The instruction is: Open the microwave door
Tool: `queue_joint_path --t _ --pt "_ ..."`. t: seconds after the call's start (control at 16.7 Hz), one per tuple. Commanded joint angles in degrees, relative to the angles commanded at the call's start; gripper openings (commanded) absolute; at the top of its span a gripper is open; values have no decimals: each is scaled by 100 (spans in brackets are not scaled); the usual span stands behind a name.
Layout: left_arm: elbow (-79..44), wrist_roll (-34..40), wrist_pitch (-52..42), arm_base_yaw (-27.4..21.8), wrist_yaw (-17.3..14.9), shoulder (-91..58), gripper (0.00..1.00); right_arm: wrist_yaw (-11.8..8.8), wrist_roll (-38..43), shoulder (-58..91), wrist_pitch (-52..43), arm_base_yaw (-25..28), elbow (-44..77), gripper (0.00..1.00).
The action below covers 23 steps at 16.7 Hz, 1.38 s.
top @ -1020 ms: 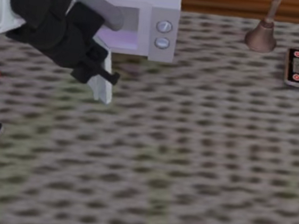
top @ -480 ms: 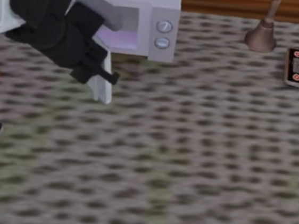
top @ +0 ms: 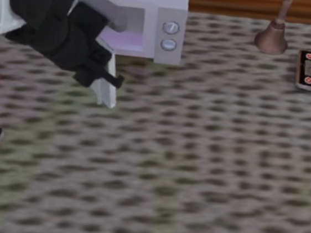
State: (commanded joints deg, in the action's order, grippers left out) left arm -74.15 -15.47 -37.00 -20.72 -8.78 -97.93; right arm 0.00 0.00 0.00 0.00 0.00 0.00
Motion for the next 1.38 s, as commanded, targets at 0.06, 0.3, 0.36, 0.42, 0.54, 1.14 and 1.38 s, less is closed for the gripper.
queue_joint_path --t 0.06,0.3,0.36,0.42,0.54,1.14,1.38 --pt "19 15 -3 -20 -30 -17 0 0 0 0 0 0 0 100" --pt "72 -312 -64 114 -189 55 0 0 0 0 0 0 0 100" --pt "113 -465 -105 179 -262 78 0 0 0 0 0 0 0 100" --pt "156 -623 -148 247 -339 104 0 0 0 0 0 0 0 100" --pt "216 -907 -205 365 -478 170 0 0 0 0 0 0 0 100" --pt "226 -1043 -210 422 -550 224 0 0 0 0 0 0 0 100" --pt "226 -1043 -210 422 -550 224 0 0 0 0 0 0 0 100"
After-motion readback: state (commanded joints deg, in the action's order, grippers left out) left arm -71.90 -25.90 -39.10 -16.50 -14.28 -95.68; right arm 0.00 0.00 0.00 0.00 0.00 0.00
